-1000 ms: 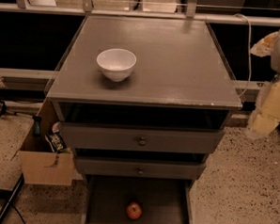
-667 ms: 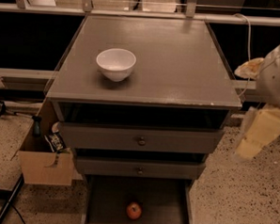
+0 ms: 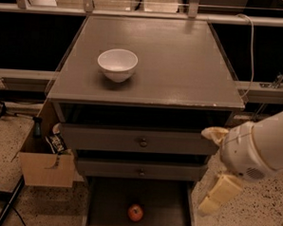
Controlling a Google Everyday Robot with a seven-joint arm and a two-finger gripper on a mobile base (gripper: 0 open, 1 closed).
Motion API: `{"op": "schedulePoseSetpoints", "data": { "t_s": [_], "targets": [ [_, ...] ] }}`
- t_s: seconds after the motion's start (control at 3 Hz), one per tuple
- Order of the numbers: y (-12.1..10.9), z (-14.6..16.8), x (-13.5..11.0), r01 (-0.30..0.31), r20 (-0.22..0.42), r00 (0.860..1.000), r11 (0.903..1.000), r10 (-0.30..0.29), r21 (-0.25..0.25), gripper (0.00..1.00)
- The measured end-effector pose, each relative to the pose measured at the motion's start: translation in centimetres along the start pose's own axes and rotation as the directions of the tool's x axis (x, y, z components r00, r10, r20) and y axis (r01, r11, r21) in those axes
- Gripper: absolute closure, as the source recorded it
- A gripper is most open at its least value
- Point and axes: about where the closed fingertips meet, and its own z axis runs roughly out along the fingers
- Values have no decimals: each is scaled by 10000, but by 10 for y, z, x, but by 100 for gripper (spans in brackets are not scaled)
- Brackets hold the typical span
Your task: Pick apple from bottom drawer and place on counter
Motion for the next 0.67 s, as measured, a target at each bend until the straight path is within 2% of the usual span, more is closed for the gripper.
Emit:
{"op": "schedulePoseSetpoints", "data": {
  "t_s": [0.33, 0.67],
  "targets": [
    [26, 67, 20, -774, 261, 9964, 9904, 809, -1142, 0],
    [26, 67, 20, -774, 261, 9964, 9904, 809, -1142, 0]
  ]
}}
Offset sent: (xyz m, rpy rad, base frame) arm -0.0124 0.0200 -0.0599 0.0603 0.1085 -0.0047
